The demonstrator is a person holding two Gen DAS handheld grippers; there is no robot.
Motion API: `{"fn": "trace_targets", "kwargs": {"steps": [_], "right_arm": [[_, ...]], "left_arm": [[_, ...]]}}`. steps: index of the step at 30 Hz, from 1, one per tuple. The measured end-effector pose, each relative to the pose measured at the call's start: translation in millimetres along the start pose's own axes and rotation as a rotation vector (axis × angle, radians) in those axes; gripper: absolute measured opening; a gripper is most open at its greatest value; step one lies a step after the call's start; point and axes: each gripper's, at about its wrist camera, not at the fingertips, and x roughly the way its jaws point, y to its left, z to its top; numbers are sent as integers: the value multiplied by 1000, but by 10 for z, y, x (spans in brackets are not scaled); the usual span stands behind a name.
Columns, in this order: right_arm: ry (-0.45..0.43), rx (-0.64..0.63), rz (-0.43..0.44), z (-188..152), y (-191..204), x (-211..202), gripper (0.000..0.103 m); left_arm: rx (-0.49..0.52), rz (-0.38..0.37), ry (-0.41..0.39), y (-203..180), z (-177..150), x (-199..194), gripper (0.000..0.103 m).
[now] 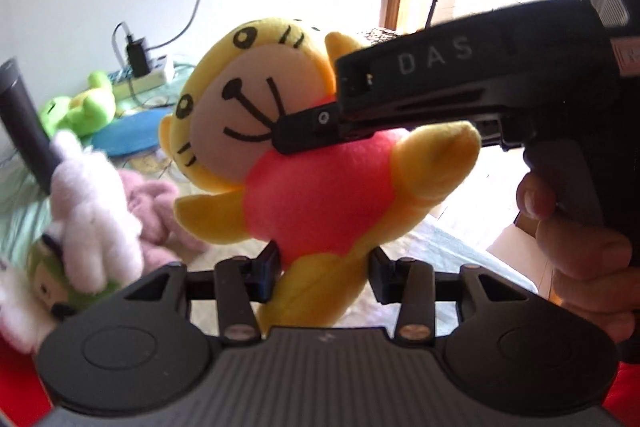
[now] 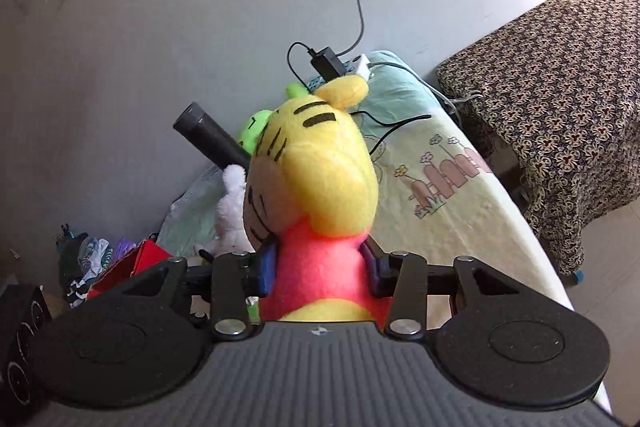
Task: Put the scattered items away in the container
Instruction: 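Lift the tiger plush with the right gripper and carry it toward the red box, then lower the tiger plush into the red box and open the right gripper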
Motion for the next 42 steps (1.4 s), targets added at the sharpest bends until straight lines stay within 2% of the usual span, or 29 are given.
{"fn": "trace_targets", "kwargs": {"steps": [6,9,12,17,21,26,30,32,36,39,42], "right_arm": [[29,-51,87,-87,476,154,45],[43,-92,136,-150,848,293,45],[23,-123,174,-234,1274,397,45],[-26,-124,197,-442,2026,603,45],[-50,-131,175,-602,2521,856,45],[-61,-161,54,-832,2927,1235,45],[-41,-270,-71,-1022,3163,1497,45],[-16,-313,-133,-1094,3226,1596,45],[69,-340,-240,-1238,3248,1845,44],[89,-386,-331,-1371,3275,1982,44],[84,-428,-385,-1431,3287,2068,44]], "left_arm": [[-46,88,-42,413,-235,-453,43],[-67,121,-81,703,-354,-751,43],[-70,132,-121,1087,-470,-1081,43],[-43,159,-163,1734,-681,-1564,46],[-68,168,-168,2245,-861,-1751,51],[-98,158,-128,2746,-1083,-1736,67],[-144,116,-65,3030,-1335,-1702,69],[-165,89,-53,3127,-1435,-1721,73],[-174,90,-60,3206,-1539,-1761,73],[-193,74,-69,3294,-1528,-1796,78],[-205,68,-80,3248,-1525,-1866,76]]}}
